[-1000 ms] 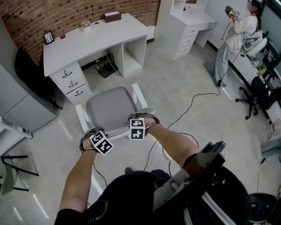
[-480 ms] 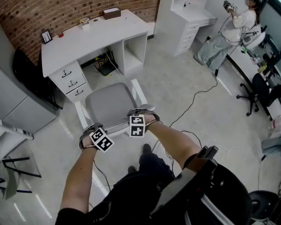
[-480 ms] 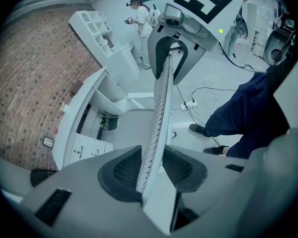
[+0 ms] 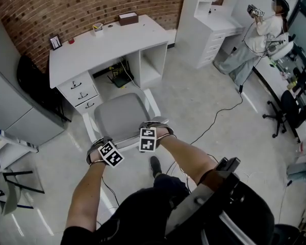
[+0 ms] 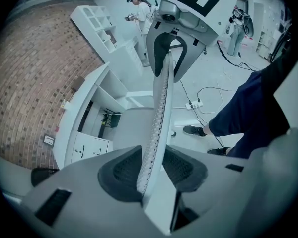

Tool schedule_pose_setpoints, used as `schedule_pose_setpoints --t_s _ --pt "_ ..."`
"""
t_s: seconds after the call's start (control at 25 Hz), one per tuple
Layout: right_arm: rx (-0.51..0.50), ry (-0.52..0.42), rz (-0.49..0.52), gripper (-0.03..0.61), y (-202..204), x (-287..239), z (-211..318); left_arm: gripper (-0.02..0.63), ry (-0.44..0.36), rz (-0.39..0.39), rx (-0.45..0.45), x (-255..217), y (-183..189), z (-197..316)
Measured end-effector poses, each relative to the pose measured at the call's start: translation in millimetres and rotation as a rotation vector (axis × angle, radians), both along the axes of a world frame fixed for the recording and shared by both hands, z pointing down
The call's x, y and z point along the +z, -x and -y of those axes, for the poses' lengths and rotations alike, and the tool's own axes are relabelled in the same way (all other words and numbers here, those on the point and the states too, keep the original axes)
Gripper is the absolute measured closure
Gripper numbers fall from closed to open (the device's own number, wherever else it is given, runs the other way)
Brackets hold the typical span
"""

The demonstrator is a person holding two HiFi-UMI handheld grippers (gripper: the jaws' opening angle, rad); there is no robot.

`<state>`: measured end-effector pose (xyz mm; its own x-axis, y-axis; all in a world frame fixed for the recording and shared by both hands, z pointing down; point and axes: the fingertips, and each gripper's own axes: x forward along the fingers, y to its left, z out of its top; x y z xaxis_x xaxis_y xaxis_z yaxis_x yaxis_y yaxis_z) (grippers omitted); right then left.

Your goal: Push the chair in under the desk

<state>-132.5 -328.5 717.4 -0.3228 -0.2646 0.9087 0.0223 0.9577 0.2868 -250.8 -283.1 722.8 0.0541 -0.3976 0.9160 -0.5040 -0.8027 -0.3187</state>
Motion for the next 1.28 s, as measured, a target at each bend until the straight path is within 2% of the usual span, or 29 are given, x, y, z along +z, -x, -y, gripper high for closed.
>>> schedule_pose_setpoints --t_s 0.4,1.28 --pt "-0.045 0.027 -0.005 0.428 -6 1 62 0.48 0.043 0.016 -0.042 3 -7 58" --pt "-0.092 0.003 0.002 0.426 -21 5 195 0.483 0.032 0.057 -0.103 9 -23 185"
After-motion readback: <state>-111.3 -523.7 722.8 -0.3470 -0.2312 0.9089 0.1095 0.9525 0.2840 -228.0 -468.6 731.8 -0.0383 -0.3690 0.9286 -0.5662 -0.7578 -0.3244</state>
